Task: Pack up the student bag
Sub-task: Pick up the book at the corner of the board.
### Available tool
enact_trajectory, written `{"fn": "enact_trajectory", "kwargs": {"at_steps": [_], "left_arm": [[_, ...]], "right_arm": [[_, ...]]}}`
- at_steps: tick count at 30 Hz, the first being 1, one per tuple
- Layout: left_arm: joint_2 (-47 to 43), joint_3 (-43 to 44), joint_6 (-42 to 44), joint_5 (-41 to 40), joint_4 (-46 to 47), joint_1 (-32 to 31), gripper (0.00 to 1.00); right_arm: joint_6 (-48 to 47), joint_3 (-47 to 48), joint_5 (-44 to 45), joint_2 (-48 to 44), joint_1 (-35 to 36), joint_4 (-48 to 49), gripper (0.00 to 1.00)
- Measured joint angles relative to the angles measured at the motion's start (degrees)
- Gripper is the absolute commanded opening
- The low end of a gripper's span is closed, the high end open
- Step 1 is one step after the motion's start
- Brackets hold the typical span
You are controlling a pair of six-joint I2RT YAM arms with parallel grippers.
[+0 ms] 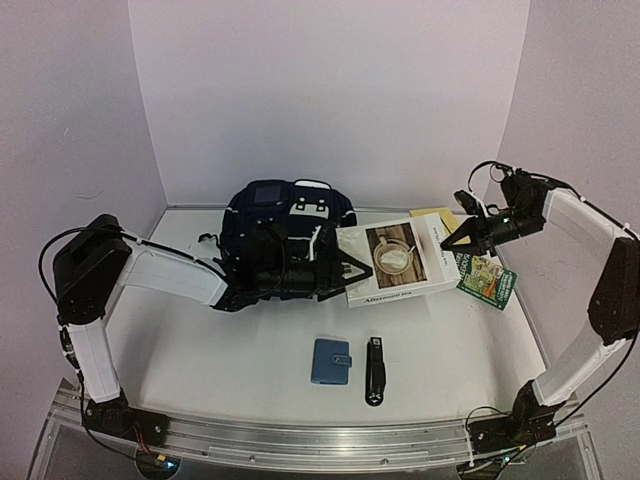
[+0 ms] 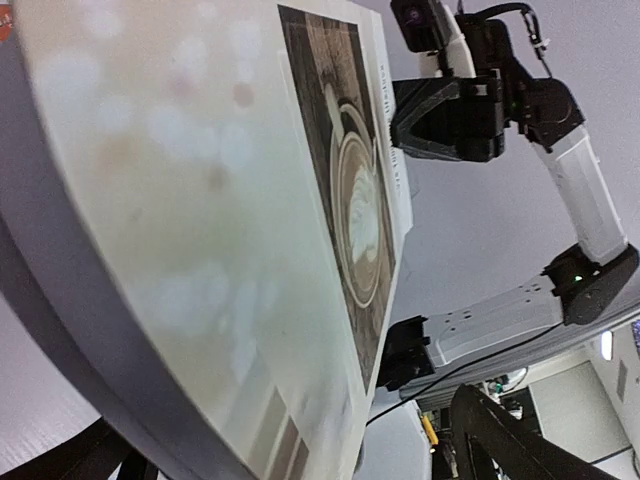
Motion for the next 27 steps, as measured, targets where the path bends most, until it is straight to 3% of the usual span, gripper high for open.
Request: {"fn": "enact_trajectory", "kwargs": {"at_steps": [7, 17, 19, 22, 24, 27], "left_arm": [[1.6, -4.3, -8.4, 5.3, 13.9, 1.7, 0.71], [1.8, -9.6, -12.0, 5.6, 24.1, 2.6, 0.28], [1.7, -10.8, -12.8, 5.2, 25.2, 3.0, 0.24], [0.8, -13.2, -13.3, 3.9, 26.4, 3.2, 0.22], [-0.4, -15.0, -13.4, 2.4, 26.0, 3.1, 0.22], [-4.2, -18.2, -12.4, 1.2, 24.6, 2.6, 0.20]], "right_arm": [[1.2, 0.0, -1.0, -0.2, 3.2, 1.9, 0.00], [3.5, 2.4, -0.4, 1.6, 6.1, 4.2, 0.00], [3.6, 3.2, 0.2, 2.9, 7.1, 5.2, 0.12], [4.3, 4.8, 1.3, 5.2, 9.0, 6.1, 0.54], [4.8, 7.0, 1.8, 7.3, 10.8, 6.4, 0.67], [4.9, 12.3, 4.5, 10.8, 13.0, 7.3, 0.76]]}}
